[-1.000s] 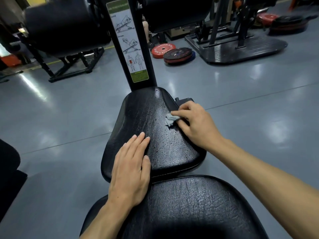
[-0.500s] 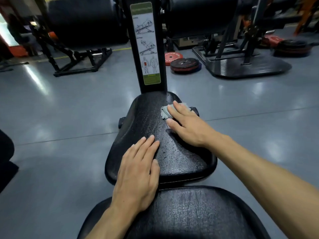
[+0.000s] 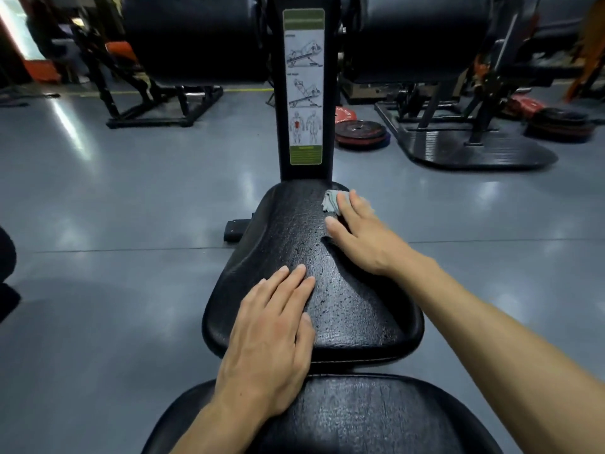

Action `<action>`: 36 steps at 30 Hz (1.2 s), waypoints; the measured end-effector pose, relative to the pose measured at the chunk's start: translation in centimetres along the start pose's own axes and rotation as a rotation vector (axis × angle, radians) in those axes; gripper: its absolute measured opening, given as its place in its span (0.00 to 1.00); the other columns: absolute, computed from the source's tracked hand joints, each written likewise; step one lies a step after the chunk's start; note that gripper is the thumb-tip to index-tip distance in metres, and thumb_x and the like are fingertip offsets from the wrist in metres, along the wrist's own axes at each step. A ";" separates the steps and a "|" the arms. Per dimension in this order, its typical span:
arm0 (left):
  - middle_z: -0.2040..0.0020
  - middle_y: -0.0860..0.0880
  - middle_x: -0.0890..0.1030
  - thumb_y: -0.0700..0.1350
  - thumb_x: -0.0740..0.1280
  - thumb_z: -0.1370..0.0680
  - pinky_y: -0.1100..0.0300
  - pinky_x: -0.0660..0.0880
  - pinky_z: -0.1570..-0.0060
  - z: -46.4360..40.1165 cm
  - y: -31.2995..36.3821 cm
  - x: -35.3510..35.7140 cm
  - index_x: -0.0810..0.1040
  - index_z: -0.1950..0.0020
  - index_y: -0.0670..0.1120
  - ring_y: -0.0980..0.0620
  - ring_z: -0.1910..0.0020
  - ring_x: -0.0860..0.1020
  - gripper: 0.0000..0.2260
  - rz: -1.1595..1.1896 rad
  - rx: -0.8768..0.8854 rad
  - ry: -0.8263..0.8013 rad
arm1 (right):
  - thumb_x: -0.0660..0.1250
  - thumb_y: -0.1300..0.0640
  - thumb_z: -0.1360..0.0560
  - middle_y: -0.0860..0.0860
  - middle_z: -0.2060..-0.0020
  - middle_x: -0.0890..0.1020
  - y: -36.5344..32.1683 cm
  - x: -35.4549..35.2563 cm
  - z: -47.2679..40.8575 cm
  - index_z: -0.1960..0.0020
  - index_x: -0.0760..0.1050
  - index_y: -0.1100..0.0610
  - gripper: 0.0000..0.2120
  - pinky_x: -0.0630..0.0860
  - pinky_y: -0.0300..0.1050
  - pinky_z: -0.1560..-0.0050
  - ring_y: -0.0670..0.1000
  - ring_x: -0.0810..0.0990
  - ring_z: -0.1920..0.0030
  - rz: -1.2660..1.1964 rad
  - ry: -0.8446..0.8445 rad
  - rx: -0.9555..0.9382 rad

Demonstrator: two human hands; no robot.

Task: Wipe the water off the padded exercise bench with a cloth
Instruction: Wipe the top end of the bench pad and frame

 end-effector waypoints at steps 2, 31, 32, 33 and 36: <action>0.22 0.56 0.68 0.51 0.54 0.18 0.53 0.55 0.23 0.0 0.0 0.0 0.72 0.23 0.51 0.57 0.21 0.60 0.23 -0.002 -0.007 -0.001 | 0.48 0.36 0.17 0.50 0.18 0.40 -0.5 0.5 3.1 0.16 0.43 0.51 0.36 0.39 0.41 0.22 0.47 0.39 0.18 0.037 0.030 -0.053; 0.25 0.53 0.74 0.50 0.59 0.21 0.52 0.60 0.26 -0.1 0.0 -0.2 0.77 0.28 0.49 0.53 0.24 0.68 0.22 -0.020 0.010 0.046 | 0.42 0.35 0.17 0.52 0.17 0.52 -4.9 0.8 -5.8 0.18 0.56 0.50 0.32 0.44 0.57 0.19 0.51 0.47 0.18 0.164 0.064 -0.057; 0.25 0.53 0.74 0.50 0.59 0.21 0.52 0.60 0.26 -0.2 0.0 -0.2 0.77 0.28 0.49 0.53 0.24 0.69 0.22 -0.019 0.013 0.050 | 0.43 0.38 0.15 0.53 0.18 0.54 -4.2 0.3 -6.0 0.18 0.55 0.50 0.30 0.45 0.56 0.19 0.52 0.48 0.18 0.135 0.073 -0.034; 0.25 0.53 0.74 0.50 0.59 0.21 0.52 0.60 0.26 -0.2 0.0 -0.1 0.77 0.28 0.49 0.53 0.24 0.69 0.22 -0.016 0.015 0.050 | 0.42 0.39 0.15 0.55 0.18 0.57 -3.4 -0.3 -6.4 0.18 0.56 0.51 0.30 0.47 0.55 0.19 0.54 0.51 0.18 0.098 0.096 0.015; 0.25 0.53 0.74 0.50 0.59 0.21 0.51 0.61 0.26 -0.1 -0.1 0.0 0.77 0.28 0.49 0.53 0.24 0.69 0.22 -0.009 0.013 0.046 | 0.35 0.31 0.22 0.60 0.22 0.64 -2.9 -0.6 -8.2 0.20 0.60 0.56 0.42 0.53 0.57 0.20 0.59 0.59 0.21 0.098 0.153 0.143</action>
Point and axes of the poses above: each hand's wrist, its own z-axis away from the middle knuckle, its own x-axis out of the palm, y = z × x, the point moved 6 cm from there along -z, towards the middle knuckle
